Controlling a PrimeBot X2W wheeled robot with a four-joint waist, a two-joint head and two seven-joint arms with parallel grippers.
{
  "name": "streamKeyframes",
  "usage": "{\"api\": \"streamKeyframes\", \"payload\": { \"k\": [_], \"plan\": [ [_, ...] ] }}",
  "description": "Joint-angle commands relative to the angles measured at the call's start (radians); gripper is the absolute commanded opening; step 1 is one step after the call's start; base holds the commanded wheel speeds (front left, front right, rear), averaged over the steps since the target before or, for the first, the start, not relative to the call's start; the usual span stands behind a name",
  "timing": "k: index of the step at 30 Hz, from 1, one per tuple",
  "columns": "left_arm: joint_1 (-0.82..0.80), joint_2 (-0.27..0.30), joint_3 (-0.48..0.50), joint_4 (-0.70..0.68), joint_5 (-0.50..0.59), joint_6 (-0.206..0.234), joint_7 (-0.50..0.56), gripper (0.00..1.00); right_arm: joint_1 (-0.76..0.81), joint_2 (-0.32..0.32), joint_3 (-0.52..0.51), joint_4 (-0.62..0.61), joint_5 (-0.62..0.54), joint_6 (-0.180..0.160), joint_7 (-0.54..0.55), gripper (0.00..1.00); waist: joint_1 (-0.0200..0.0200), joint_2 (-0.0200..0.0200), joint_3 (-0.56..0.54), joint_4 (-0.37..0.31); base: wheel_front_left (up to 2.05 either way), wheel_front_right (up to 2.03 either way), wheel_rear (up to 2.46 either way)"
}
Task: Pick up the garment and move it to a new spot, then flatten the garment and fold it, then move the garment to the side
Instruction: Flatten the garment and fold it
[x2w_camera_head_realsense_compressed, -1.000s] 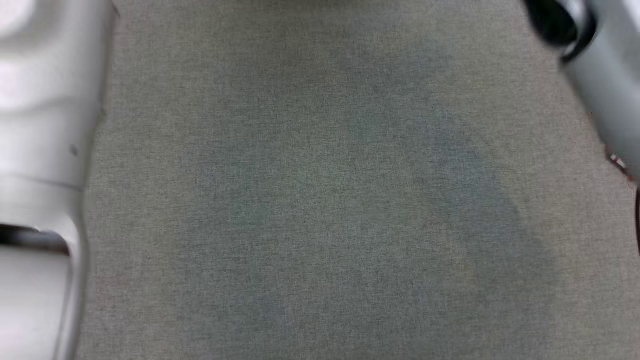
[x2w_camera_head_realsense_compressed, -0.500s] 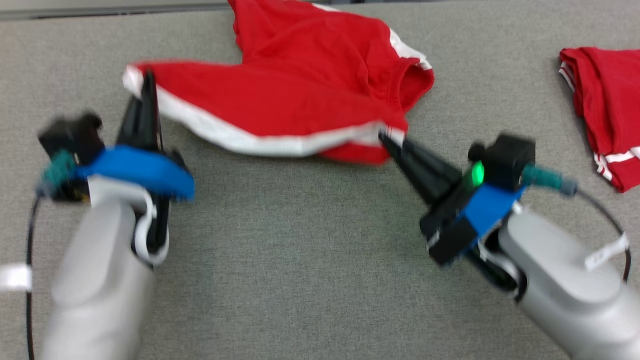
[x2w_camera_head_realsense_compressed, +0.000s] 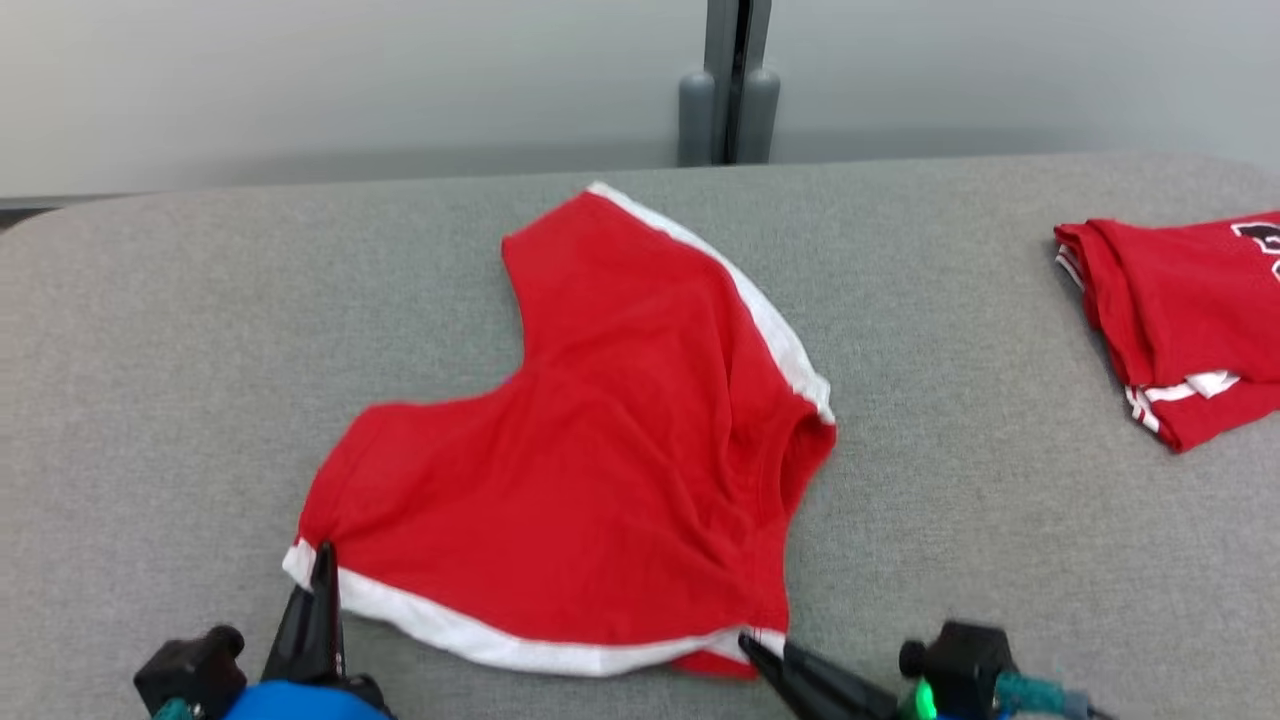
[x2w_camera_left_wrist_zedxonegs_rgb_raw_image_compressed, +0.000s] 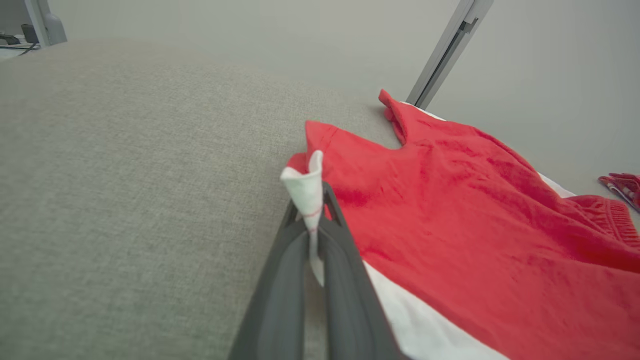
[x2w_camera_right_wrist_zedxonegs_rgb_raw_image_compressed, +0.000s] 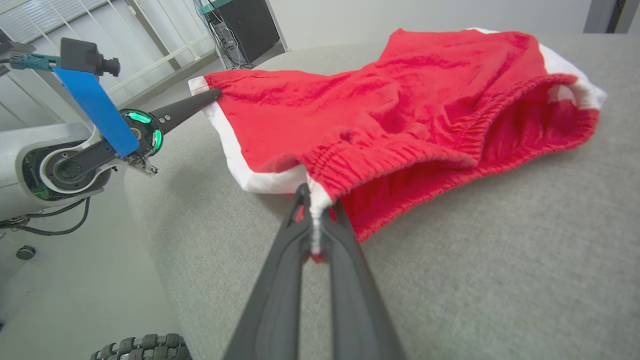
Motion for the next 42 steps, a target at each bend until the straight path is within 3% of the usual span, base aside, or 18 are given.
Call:
{"api": "streamKeyframes", "payload": {
  "k": [1, 10, 19, 25, 34, 42],
  "plan": [
    [0.023, 0.011, 0.003, -0.022, -0.004, 0.011, 0.005, 0.00, 0.036, 0.005, -0.004, -0.013, 0.000, 0.000, -0.003, 0.00, 0.0004, 0.0000, -0.020, -0.006, 0.00, 0.00, 0.00],
    [0.122, 0.052, 0.006, -0.172, 0.000, 0.053, 0.068, 0.00, 0.159, 0.034, -0.045, -0.064, -0.029, 0.000, -0.003, 0.00, 0.0004, 0.0000, -0.057, -0.008, 0.00, 0.00, 0.00],
    [-0.134, 0.119, -0.036, -0.204, 0.060, 0.020, 0.179, 0.00, 0.078, 0.135, -0.207, -0.072, -0.095, 0.000, -0.003, 0.00, 0.0004, 0.0000, 0.045, -0.063, 0.00, 0.00, 0.00],
    [-0.385, 0.175, -0.068, -0.150, 0.112, -0.023, 0.275, 0.00, -0.004, 0.221, -0.293, -0.064, -0.144, 0.000, -0.003, 0.00, 0.0004, 0.0000, 0.164, -0.145, 0.00, 0.00, 0.00],
    [-0.732, 0.259, -0.103, 0.049, 0.166, -0.090, 0.373, 0.00, -0.184, 0.363, -0.340, 0.019, -0.164, 0.000, -0.003, 0.00, 0.0004, 0.0000, 0.322, -0.283, 0.00, 0.00, 0.00],
    [-0.888, 0.244, -0.180, 0.251, 0.199, -0.117, 0.353, 0.00, -0.257, 0.404, -0.303, 0.091, -0.149, 0.000, -0.003, 0.00, 0.0004, 0.0000, 0.359, -0.326, 0.00, 0.00, 0.00]
  ]
}}
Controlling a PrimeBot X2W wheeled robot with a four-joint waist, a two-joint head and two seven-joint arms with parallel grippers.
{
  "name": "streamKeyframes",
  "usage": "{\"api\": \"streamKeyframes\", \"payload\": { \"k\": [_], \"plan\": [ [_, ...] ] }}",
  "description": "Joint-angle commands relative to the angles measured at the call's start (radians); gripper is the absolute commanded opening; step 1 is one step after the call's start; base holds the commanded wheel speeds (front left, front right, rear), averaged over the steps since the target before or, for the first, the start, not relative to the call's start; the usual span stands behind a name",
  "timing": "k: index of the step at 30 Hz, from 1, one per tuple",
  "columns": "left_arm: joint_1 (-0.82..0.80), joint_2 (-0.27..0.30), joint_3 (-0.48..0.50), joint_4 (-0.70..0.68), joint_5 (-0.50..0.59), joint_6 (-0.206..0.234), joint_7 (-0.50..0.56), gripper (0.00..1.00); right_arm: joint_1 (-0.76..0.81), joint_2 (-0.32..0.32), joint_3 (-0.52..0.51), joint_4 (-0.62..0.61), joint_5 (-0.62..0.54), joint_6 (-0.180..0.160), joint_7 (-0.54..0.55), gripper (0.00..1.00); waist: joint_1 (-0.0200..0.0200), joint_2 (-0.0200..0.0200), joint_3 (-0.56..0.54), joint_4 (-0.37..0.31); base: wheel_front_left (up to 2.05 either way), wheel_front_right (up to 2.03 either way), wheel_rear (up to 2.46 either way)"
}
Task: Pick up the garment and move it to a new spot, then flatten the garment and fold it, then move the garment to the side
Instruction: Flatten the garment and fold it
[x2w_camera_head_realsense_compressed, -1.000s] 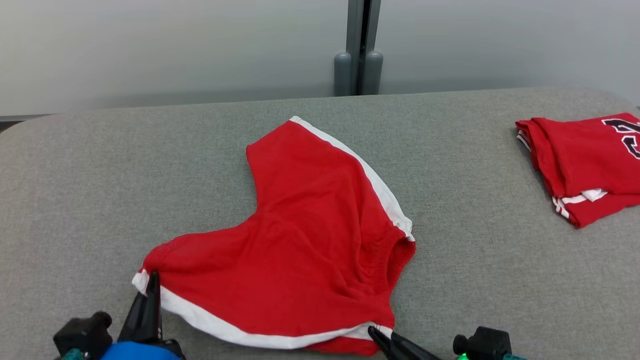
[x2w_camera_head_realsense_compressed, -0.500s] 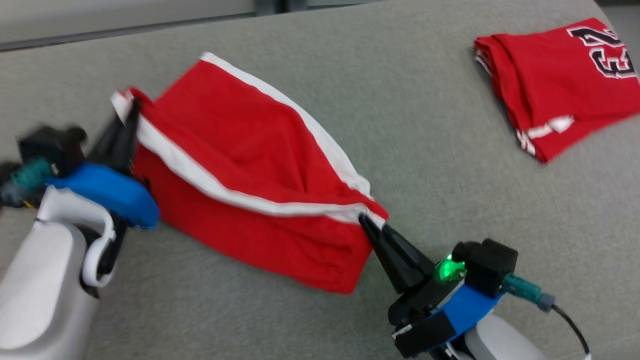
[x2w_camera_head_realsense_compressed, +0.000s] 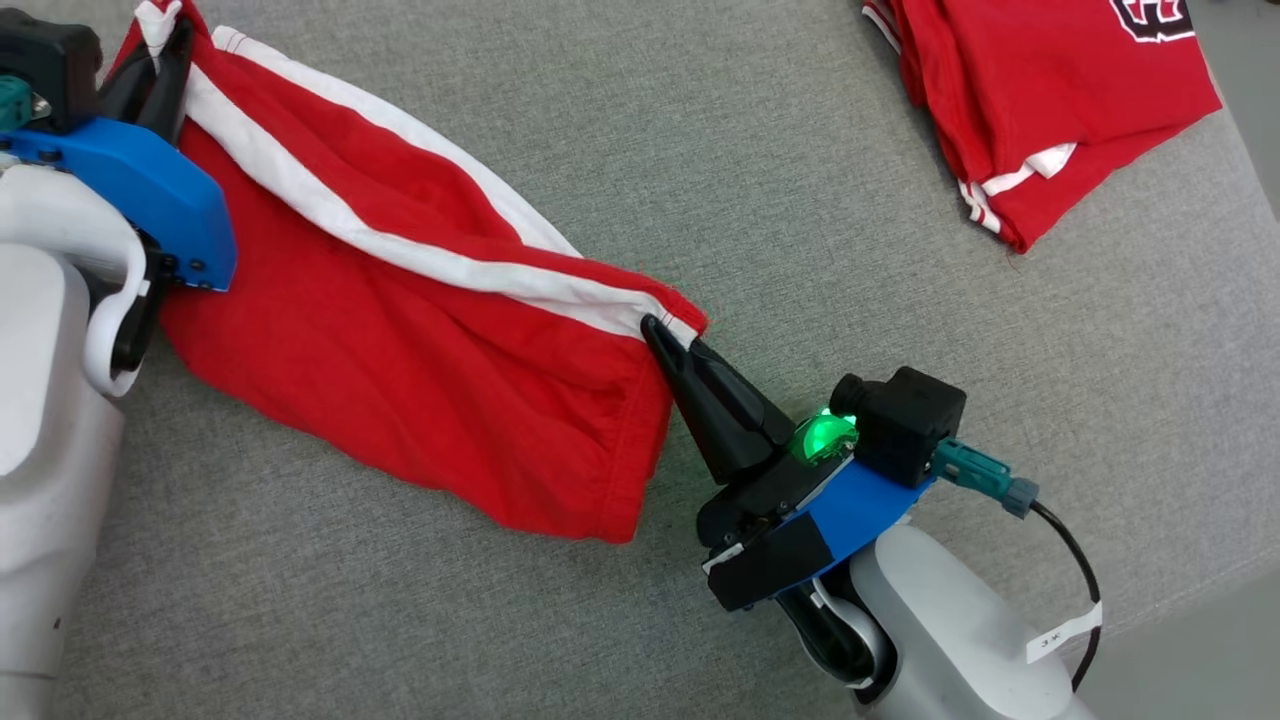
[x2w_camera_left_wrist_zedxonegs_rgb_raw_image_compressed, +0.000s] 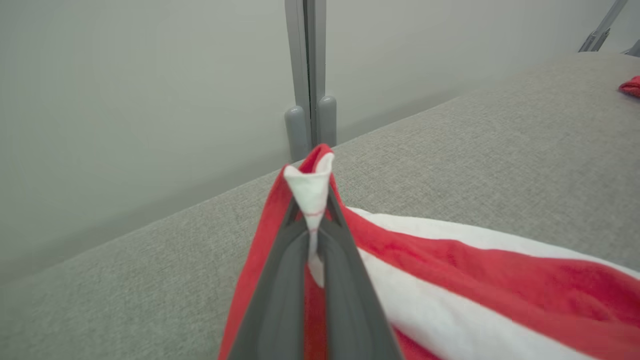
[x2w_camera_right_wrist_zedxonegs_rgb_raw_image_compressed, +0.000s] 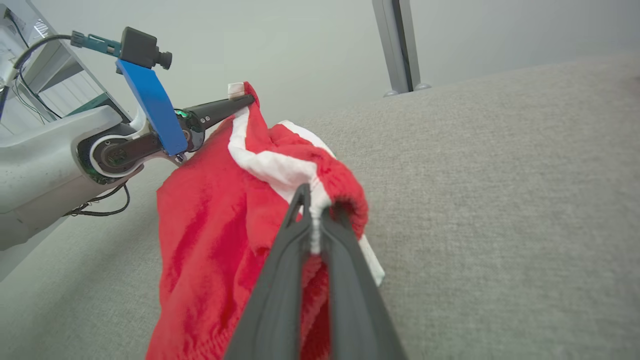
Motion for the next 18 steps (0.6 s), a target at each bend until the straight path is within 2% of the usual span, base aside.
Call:
{"api": "streamKeyframes", "payload": {
  "k": [1, 2, 6, 11, 18],
  "plan": [
    [-0.027, -0.004, -0.007, 0.023, 0.007, -0.006, -0.025, 0.35, -0.013, 0.004, 0.003, 0.008, 0.012, 0.000, -0.003, 0.50, -0.0003, 0.0000, -0.006, -0.001, 0.00, 0.00, 0.00],
    [-0.031, -0.006, -0.012, 0.043, 0.009, -0.007, -0.039, 1.00, -0.008, 0.004, 0.006, 0.017, 0.018, 0.000, -0.003, 1.00, -0.0003, 0.0000, -0.011, 0.000, 0.00, 0.00, 0.00],
    [-0.049, -0.016, -0.024, 0.102, -0.001, -0.010, -0.114, 1.00, 0.024, 0.005, 0.005, 0.031, 0.014, 0.000, -0.003, 1.00, -0.0003, 0.0000, -0.041, 0.010, 0.00, 0.00, 0.00],
    [-0.038, -0.015, -0.015, 0.161, -0.024, -0.012, -0.193, 1.00, 0.117, -0.016, -0.058, 0.019, -0.027, 0.000, -0.003, 1.00, -0.0003, 0.0000, -0.091, 0.027, 0.00, 0.00, 0.00],
    [0.029, 0.015, 0.007, 0.199, -0.059, -0.014, -0.264, 1.00, 0.287, -0.032, -0.236, -0.126, -0.126, 0.000, -0.003, 1.00, -0.0003, 0.0000, -0.154, 0.018, 0.00, 0.00, 0.00]
  ]
}}
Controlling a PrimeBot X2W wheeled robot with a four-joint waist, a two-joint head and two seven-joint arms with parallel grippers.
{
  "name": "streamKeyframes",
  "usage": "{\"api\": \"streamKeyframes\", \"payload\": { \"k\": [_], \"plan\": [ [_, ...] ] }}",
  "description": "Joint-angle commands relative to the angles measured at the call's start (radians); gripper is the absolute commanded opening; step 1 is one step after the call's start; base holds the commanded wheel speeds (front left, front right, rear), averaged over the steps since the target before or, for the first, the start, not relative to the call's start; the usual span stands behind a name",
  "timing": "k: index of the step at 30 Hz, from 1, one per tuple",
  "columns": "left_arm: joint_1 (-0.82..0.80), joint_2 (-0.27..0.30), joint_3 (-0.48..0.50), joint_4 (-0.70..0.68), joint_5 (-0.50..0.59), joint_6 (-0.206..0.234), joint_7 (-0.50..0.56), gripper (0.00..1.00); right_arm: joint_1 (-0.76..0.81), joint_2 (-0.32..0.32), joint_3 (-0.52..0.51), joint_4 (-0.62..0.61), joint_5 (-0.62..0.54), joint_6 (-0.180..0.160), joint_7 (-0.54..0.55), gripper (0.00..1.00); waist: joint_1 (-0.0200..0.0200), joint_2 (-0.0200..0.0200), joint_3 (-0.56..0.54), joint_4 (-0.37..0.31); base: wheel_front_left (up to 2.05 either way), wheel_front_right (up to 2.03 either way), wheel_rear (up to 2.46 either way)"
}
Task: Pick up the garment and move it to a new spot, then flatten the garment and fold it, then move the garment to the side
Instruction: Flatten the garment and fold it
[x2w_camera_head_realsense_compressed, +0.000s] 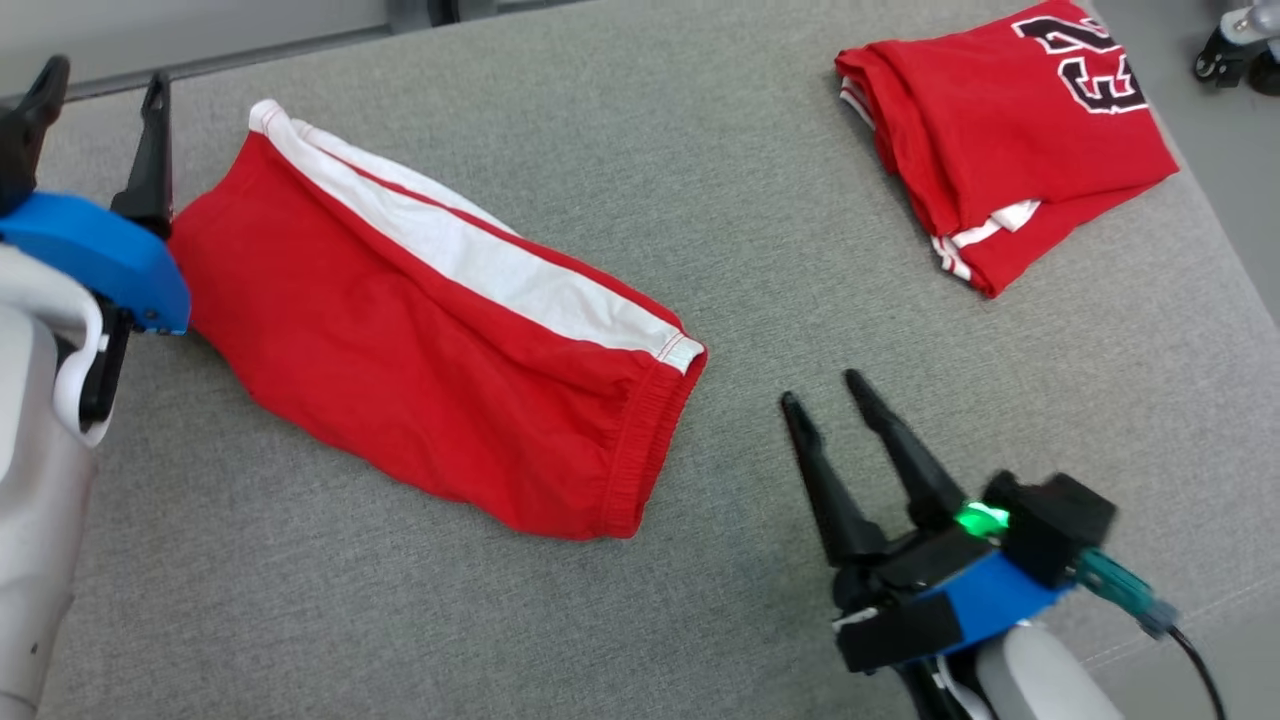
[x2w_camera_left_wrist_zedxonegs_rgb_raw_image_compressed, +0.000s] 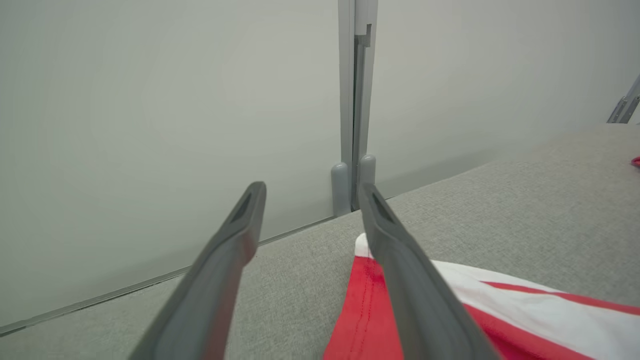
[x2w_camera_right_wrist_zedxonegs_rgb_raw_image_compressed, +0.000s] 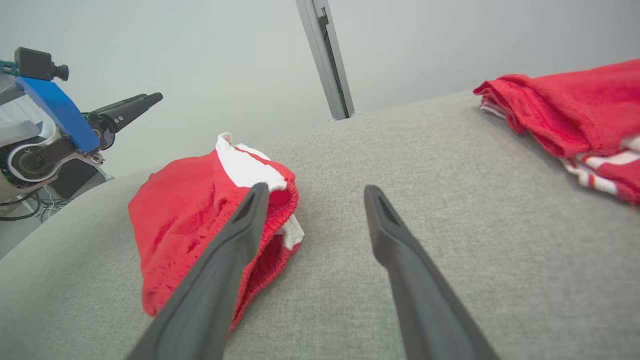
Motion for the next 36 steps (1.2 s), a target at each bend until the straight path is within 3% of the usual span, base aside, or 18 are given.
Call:
{"api": "streamKeyframes", "payload": {
  "k": [1, 10, 21, 34, 35, 36],
  "plan": [
    [0.016, 0.005, 0.004, 0.003, -0.006, -0.005, -0.009, 1.00, 0.022, 0.000, -0.017, -0.020, -0.018, 0.000, -0.003, 1.00, 0.0001, 0.0000, -0.012, -0.009, 0.00, 0.00, 0.00],
    [0.087, 0.027, 0.013, 0.009, -0.033, -0.001, -0.022, 1.00, 0.196, 0.033, -0.137, -0.230, -0.148, 0.000, -0.003, 1.00, 0.0001, 0.0000, -0.035, -0.012, 0.00, 0.00, 0.00],
    [0.116, 0.016, -0.004, 0.059, -0.061, 0.002, 0.048, 1.00, 0.168, 0.038, -0.099, -0.256, -0.137, 0.000, -0.003, 1.00, 0.0001, 0.0000, 0.022, -0.037, 0.00, 0.00, 0.00],
    [0.145, -0.016, -0.043, 0.138, -0.073, -0.001, 0.047, 1.00, 0.142, 0.038, -0.083, -0.258, -0.116, 0.000, -0.003, 1.00, 0.0001, 0.0000, 0.057, -0.033, 0.00, 0.00, 0.00],
    [0.142, -0.019, -0.045, 0.131, -0.075, -0.002, 0.037, 0.98, 0.139, 0.038, -0.080, -0.259, -0.115, 0.000, -0.003, 1.00, 0.0001, 0.0000, 0.058, -0.032, 0.00, 0.00, 0.00],
    [0.139, -0.021, -0.047, 0.126, -0.075, -0.003, 0.032, 0.49, 0.138, 0.038, -0.078, -0.260, -0.114, 0.000, -0.003, 1.00, 0.0001, 0.0000, 0.058, -0.031, 0.00, 0.00, 0.00]
  ]
}}
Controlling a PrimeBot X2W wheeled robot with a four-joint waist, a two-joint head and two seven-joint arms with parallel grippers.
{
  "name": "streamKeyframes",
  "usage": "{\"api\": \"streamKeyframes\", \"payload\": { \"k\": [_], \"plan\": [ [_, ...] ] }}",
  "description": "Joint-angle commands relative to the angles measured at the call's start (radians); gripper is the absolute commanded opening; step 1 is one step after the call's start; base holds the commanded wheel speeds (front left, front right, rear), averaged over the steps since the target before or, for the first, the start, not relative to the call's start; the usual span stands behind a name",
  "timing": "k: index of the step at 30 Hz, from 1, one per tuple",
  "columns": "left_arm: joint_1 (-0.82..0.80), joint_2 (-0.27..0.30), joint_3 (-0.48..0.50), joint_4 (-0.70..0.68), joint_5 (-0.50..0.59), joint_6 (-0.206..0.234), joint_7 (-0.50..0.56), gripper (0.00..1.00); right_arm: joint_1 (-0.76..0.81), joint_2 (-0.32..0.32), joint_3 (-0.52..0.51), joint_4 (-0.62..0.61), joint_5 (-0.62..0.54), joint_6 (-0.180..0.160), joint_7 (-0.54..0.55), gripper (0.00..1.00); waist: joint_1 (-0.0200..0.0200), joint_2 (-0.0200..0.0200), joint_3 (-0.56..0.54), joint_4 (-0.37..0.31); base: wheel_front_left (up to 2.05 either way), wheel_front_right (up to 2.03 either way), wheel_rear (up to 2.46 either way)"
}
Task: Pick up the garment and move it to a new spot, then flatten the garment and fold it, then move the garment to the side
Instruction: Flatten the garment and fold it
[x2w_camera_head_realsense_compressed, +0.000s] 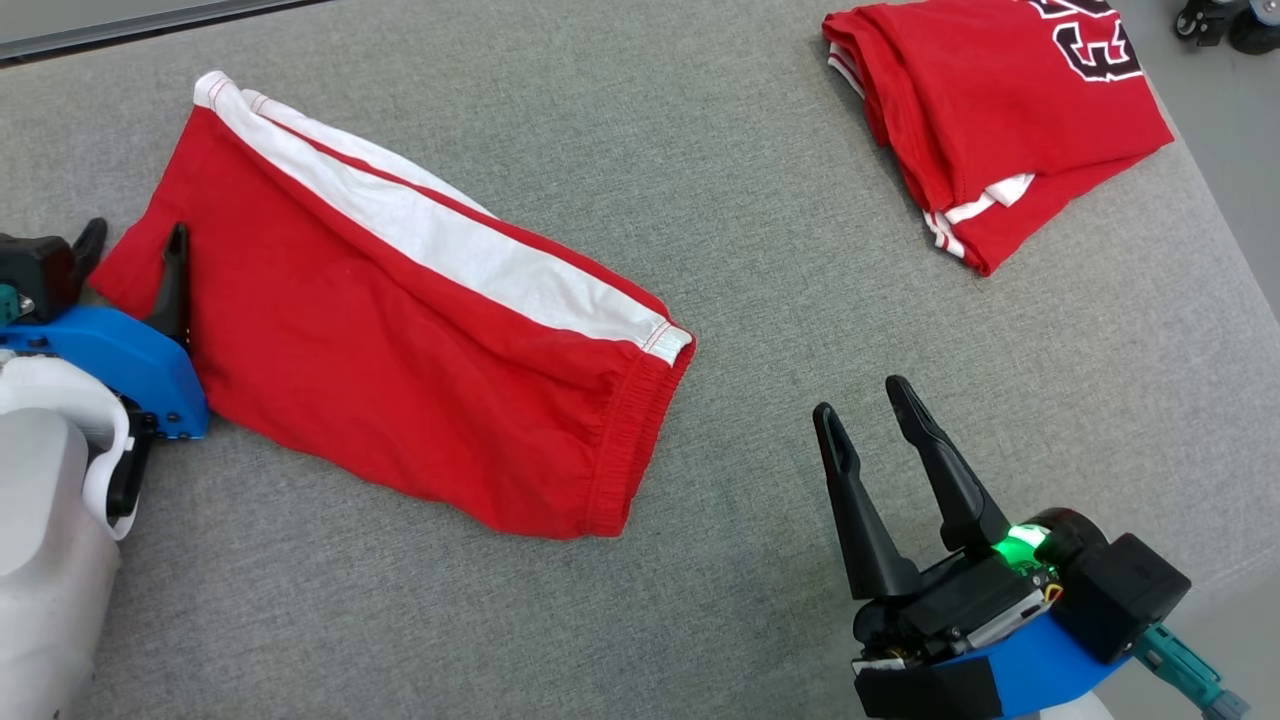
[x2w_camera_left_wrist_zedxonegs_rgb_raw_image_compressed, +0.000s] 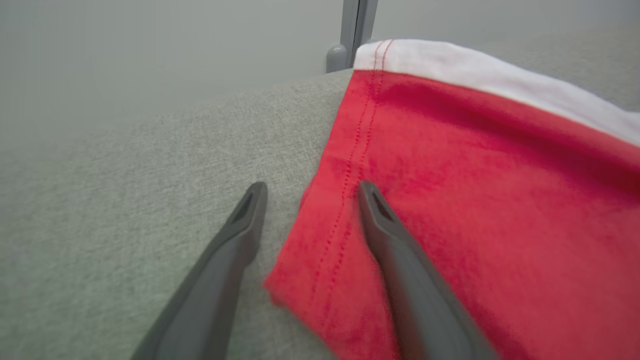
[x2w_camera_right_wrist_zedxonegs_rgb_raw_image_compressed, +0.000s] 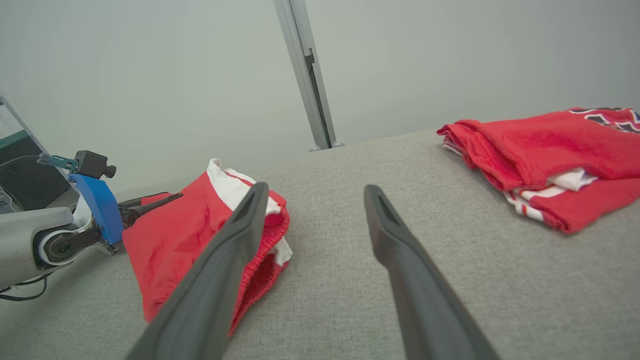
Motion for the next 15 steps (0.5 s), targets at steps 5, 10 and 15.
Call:
{"api": "streamKeyframes", "payload": {
  "k": [5, 10, 15],
  "plan": [
    [0.019, -0.018, -0.034, -0.001, 0.020, 0.010, -0.008, 0.00, -0.005, 0.002, 0.011, -0.006, 0.005, 0.000, -0.003, 1.00, 0.0000, 0.0000, -0.011, 0.007, 0.00, 0.00, 0.00],
    [0.043, -0.027, -0.036, -0.042, 0.007, 0.013, -0.021, 0.00, 0.016, 0.001, 0.010, -0.003, 0.006, 0.000, -0.003, 1.00, 0.0000, 0.0000, -0.041, 0.019, 0.00, 0.00, 0.00],
    [0.101, -0.040, -0.026, -0.106, -0.015, 0.030, -0.037, 0.00, 0.030, 0.001, 0.007, 0.009, 0.002, 0.000, -0.003, 1.00, 0.0000, 0.0000, -0.088, 0.041, 0.00, 0.00, 0.00]
  ]
}}
